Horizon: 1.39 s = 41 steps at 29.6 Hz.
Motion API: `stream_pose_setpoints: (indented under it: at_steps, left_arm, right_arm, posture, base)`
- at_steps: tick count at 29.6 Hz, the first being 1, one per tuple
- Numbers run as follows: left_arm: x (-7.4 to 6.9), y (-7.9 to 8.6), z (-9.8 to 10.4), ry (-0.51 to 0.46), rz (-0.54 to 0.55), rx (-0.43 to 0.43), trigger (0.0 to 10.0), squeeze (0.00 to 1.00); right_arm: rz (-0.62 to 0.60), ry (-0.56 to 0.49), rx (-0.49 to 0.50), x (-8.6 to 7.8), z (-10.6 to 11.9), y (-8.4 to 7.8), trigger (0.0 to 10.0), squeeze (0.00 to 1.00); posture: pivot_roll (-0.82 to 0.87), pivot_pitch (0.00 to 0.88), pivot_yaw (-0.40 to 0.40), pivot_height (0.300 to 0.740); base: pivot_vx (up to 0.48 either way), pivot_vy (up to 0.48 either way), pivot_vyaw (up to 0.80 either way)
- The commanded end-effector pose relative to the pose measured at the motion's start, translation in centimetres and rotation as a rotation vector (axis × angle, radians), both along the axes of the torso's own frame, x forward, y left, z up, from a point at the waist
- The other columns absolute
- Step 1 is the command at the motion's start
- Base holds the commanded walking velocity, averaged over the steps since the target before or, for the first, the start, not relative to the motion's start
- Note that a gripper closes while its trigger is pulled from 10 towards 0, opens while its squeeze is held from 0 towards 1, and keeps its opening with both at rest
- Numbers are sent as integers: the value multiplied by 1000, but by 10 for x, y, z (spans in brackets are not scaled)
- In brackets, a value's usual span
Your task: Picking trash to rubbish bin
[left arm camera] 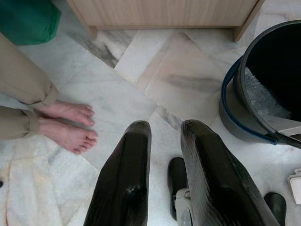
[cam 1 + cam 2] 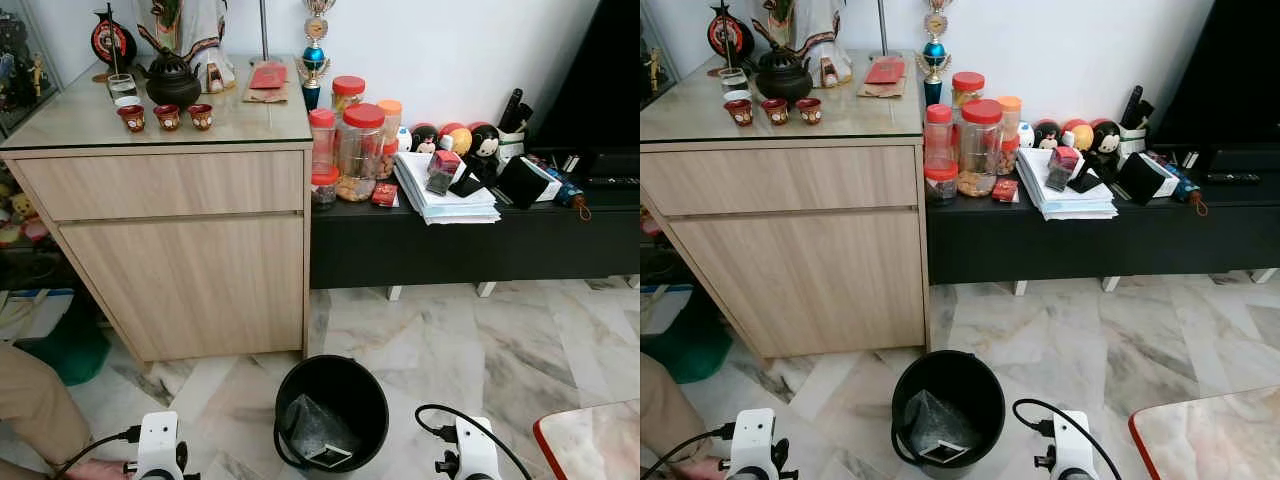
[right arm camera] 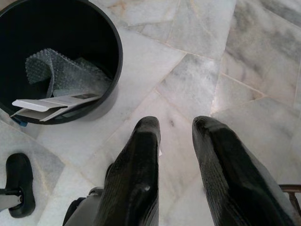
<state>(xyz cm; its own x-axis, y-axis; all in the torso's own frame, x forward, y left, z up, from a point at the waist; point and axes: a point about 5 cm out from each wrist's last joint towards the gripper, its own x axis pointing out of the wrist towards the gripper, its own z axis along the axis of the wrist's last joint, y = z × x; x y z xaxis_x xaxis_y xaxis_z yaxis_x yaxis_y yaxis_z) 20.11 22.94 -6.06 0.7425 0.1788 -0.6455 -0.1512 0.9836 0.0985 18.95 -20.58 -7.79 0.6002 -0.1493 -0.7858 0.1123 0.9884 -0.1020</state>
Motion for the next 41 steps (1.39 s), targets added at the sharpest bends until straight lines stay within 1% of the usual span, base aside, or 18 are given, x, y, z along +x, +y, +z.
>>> stream_pose_setpoints:
  at_steps: [1,5,15,26,41]
  left_arm:
    - [-1,0,-1,13,-19,7,10000,0]
    - [0,0,-1,14,-23,7,10000,0]
    - [1,0,0,12,-19,3,10000,0]
    - [1,0,0,9,-4,-5,10000,0]
    - [3,0,1,-1,1,-12,10000,0]
  right_arm:
    - [-23,1,-2,0,0,-3,10000,0]
    - [-30,-5,9,1,1,-3,10000,0]
    - [-18,-16,35,6,2,8,10000,0]
    - [-11,-12,49,5,0,15,10000,0]
    - [22,-6,68,5,-1,24,10000,0]
  posture:
    - [51,0,-26,740]
    - [50,0,-25,740]
    - [54,0,-23,740]
    - [57,0,-24,740]
    - [59,0,-27,740]
  base:
    - [0,0,0]
    - [0,0,0]
    - [0,0,0]
    - [0,0,0]
    - [-286,0,0]
